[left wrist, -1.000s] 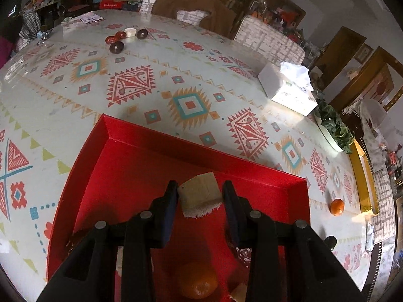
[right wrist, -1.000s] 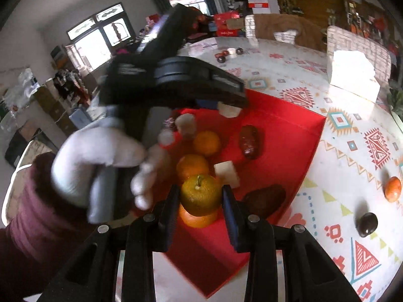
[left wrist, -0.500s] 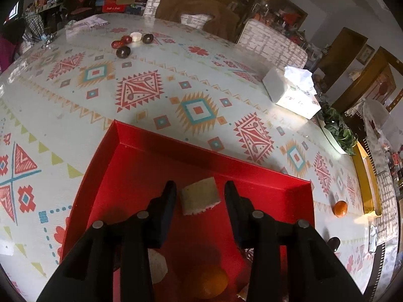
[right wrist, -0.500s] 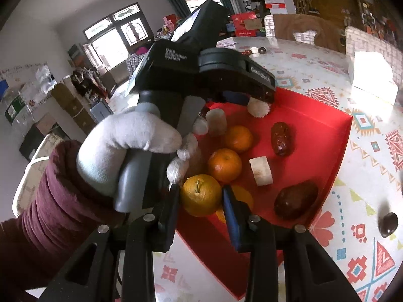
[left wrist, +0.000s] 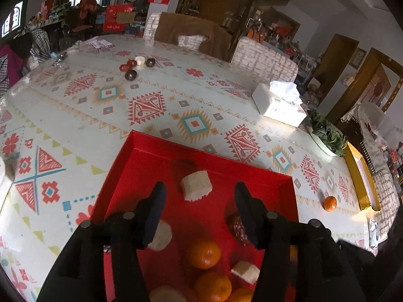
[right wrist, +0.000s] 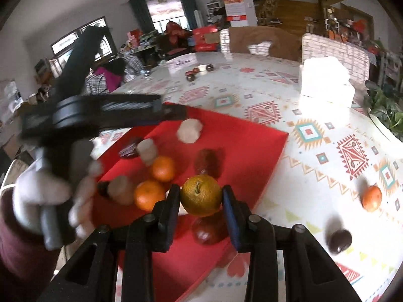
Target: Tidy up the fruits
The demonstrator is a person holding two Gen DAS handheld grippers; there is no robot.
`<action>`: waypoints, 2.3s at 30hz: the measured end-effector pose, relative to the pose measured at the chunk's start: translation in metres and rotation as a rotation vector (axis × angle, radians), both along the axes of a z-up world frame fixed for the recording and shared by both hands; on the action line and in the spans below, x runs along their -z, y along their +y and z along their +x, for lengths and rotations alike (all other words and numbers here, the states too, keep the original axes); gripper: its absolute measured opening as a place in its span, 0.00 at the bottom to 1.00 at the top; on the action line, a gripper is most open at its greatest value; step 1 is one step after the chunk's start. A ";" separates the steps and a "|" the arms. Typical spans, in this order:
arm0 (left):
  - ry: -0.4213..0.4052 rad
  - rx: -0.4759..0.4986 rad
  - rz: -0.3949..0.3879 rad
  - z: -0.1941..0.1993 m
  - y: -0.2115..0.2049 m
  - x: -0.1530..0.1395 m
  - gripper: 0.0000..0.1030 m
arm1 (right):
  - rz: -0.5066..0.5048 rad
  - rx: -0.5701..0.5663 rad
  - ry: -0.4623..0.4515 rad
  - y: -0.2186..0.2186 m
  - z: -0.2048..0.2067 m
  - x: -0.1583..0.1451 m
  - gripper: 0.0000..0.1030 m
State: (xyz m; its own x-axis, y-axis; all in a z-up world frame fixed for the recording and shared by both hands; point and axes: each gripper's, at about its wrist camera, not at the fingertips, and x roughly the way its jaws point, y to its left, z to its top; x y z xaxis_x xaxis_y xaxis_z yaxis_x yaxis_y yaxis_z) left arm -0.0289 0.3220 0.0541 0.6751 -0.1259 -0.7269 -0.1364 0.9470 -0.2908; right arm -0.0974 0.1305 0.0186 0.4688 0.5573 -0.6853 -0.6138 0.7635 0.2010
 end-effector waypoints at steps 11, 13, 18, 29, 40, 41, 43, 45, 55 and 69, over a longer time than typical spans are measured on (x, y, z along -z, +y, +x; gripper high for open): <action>-0.130 -0.099 0.151 -0.059 -0.008 -0.029 0.69 | 0.080 0.097 -0.007 -0.039 -0.014 -0.014 0.51; -0.172 -0.150 0.234 -0.075 -0.018 -0.036 0.80 | 0.085 0.112 0.000 -0.046 -0.020 -0.013 0.52; -0.290 -0.300 0.409 -0.116 -0.046 -0.053 0.96 | 0.111 0.162 0.020 -0.062 -0.039 -0.008 0.53; -0.329 -0.386 0.459 -0.173 -0.081 -0.055 1.00 | 0.120 0.197 -0.006 -0.085 -0.090 0.003 0.57; -0.294 -0.383 0.534 -0.191 -0.114 -0.038 1.00 | 0.086 0.190 -0.060 -0.098 -0.127 0.015 0.65; -0.291 -0.372 0.532 -0.190 -0.117 -0.038 1.00 | 0.088 0.192 -0.059 -0.099 -0.128 0.016 0.65; -0.282 -0.362 0.523 -0.190 -0.120 -0.036 1.00 | 0.093 0.198 -0.054 -0.104 -0.129 0.019 0.66; -0.275 -0.347 0.509 -0.189 -0.122 -0.034 1.00 | 0.098 0.201 -0.049 -0.107 -0.129 0.020 0.66; -0.219 -0.304 0.477 -0.182 -0.124 -0.020 1.00 | 0.108 0.213 -0.038 -0.111 -0.128 0.023 0.71; -0.207 -0.307 0.357 -0.179 -0.098 -0.014 1.00 | 0.038 0.198 -0.020 -0.099 -0.126 0.030 0.71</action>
State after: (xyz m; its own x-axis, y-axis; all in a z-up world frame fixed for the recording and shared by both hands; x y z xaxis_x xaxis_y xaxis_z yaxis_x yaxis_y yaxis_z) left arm -0.2080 0.2238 0.0676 0.7763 0.3328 -0.5354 -0.3980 0.9173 -0.0069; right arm -0.2237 0.0314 -0.0118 0.5854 0.4778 -0.6550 -0.4564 0.8619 0.2209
